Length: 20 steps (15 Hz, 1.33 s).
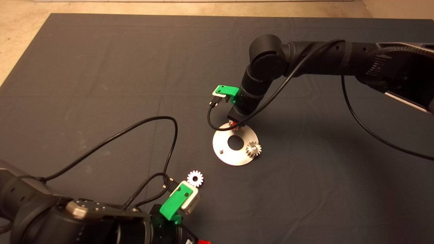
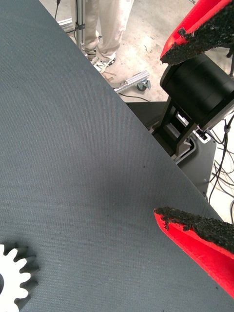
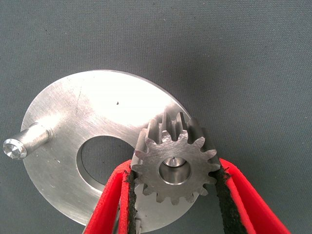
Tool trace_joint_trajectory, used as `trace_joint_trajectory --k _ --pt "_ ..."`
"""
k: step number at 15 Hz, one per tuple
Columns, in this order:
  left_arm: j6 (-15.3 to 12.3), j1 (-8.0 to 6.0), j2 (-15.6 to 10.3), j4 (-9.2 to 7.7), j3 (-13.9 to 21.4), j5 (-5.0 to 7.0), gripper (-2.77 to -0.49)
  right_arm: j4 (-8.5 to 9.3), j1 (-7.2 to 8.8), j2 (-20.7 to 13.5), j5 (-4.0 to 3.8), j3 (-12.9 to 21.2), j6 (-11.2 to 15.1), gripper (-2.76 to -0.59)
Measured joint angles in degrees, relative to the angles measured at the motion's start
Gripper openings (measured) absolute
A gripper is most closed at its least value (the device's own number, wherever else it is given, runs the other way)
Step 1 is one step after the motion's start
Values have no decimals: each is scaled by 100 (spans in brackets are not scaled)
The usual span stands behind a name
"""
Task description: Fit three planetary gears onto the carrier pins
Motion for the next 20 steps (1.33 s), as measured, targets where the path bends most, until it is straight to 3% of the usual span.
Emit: trace_joint_trajectory --k 9,18,20 --pt "0 0 2 0 0 0 -119 6 4 -2 5 -13 0 -245" --pt "0 -46 2 4 0 -44 -119 24 -18 -26 -20 -16 5 -218" --pt "0 -46 2 2 0 -50 -119 24 -21 -30 -17 -16 6 -203"
